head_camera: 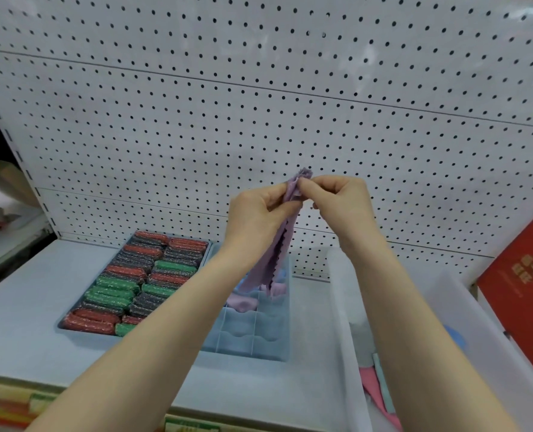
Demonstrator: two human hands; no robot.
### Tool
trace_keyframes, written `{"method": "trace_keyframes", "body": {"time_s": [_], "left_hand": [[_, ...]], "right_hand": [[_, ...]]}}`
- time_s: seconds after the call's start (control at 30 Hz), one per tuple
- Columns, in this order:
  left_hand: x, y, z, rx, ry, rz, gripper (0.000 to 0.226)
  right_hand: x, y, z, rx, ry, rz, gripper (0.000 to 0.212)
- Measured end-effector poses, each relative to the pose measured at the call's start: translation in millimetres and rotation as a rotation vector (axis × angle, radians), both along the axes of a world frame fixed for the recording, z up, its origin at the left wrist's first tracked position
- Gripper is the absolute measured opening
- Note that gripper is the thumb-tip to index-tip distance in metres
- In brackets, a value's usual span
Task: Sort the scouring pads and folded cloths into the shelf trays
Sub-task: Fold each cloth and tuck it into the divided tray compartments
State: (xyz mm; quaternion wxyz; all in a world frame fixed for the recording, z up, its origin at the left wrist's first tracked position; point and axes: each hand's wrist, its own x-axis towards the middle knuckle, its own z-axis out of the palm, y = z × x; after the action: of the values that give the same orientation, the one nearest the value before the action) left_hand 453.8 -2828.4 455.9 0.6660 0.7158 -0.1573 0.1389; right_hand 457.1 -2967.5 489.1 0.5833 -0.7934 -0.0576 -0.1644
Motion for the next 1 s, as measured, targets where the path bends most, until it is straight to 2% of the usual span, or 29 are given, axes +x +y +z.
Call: {"method": "trace_keyframes", "body": {"time_s": [0.1, 0.17, 0.3, 0.43, 0.5, 0.6, 0.67, 0.73, 0.8, 0.9, 1.0], "left_hand": [[0.2, 0.8, 2.7, 0.023, -0.038, 0.039, 0.028], [3.9, 2.3, 3.5, 0.034, -0.052, 0.077, 0.02], [6.3, 5.7, 12.5, -0.066, 0.05, 0.057, 0.02], [8.5, 11.9, 29.1, -0.202, 0.11, -0.043, 0.022], [10.5, 14.1, 33.9, -0.219, 0.137, -0.069, 0.021], [15.5, 16.5, 36.8, -0.271, 0.199, -0.073, 0.019], [17.6, 20.1, 29.8, -0.278, 0.321, -0.089, 0.02], [15.2, 21.1, 9.8, -0.156, 0.478, -0.14, 0.03], [7.3, 18.1, -19.2, -0.023, 0.559, -0.188, 0.029], [2.9, 13.0, -46.8, -0.079, 0.59, -0.112, 0.027], [4.6, 14.4, -49.8, -0.135, 0.559, -0.063, 0.019]], "right_hand": [[-1.1, -0.8, 0.1, 0.033, -0.022, 0.081, 0.017], [-1.6, -3.0, -0.8, 0.11, -0.059, 0.15, 0.016], [7.3, -22.7, -18.0, 0.213, -0.068, 0.103, 0.016], [7.5, -37.2, -55.8, 0.156, 0.208, 0.541, 0.047], [2.8, -34.3, -66.2, 0.179, 0.275, 0.633, 0.044], [2.5, -22.5, -66.3, 0.271, 0.266, 0.533, 0.025], [4.1, -15.9, -64.9, 0.328, 0.247, 0.429, 0.019], [4.3, -14.3, -67.4, 0.377, 0.241, 0.342, 0.012], [3.7, -13.1, -73.2, 0.379, 0.26, 0.265, 0.005], [3.7, -17.2, -83.4, 0.316, 0.317, 0.202, 0.007], [2.5, -23.5, -84.6, 0.261, 0.384, 0.286, 0.019]]}}
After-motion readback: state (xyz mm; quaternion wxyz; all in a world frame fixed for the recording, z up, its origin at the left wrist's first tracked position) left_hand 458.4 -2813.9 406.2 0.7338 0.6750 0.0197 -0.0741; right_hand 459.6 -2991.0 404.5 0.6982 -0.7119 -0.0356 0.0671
